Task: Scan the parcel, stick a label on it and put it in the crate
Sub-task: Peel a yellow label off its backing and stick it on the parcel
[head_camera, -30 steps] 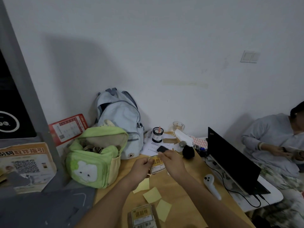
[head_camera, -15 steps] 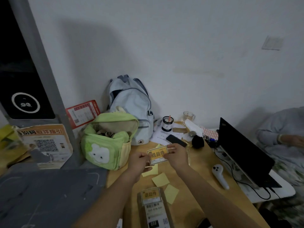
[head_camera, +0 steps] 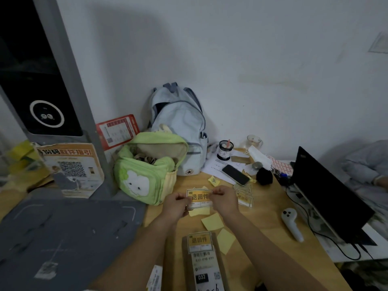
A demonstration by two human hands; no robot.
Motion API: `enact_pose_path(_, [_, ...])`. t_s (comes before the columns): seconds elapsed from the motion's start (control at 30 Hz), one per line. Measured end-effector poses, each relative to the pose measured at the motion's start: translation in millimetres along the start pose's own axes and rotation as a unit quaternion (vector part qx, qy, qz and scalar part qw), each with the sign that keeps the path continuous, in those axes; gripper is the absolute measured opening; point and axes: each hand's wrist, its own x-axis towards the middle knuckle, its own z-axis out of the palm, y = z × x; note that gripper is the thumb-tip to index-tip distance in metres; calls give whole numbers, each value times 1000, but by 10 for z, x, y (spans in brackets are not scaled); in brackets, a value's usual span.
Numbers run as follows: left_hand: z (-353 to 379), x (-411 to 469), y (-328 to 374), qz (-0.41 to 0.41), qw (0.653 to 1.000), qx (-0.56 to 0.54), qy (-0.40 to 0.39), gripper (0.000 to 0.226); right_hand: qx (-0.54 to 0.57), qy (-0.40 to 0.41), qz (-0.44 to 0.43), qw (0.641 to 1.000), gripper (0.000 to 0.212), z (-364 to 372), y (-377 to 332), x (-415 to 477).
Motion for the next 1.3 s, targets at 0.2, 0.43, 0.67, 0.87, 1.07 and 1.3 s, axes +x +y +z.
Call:
enact_pose_path(0.2, [-67,-9,2,19,999,36,-22,23,17,-9,21,1000,15,47,-2,-20])
enact_pose_path(0.43, [-54,-24,13,25,998,36,-44,30,37,-44,17,998,38,14,-28,-52])
enact_pose_path(0.67, [-28,-31,81,56,996,40,-55,32,54,-21,13,998,36,7,-68,-41])
enact_pose_path(0.87, [-153,23,67,66,989,96,-89,72,100,-2,26,995,25,38,-157,-82])
enact_pose_path(1.07, [-346,-36,-58,-17,987,128,-93,56,161,-15,49,986,22,41,-249,-164])
enact_pose_path(1.3, [-598,17,-38,-41,997,52,-32,34,222,-97,85,966,13,41,-330,-291])
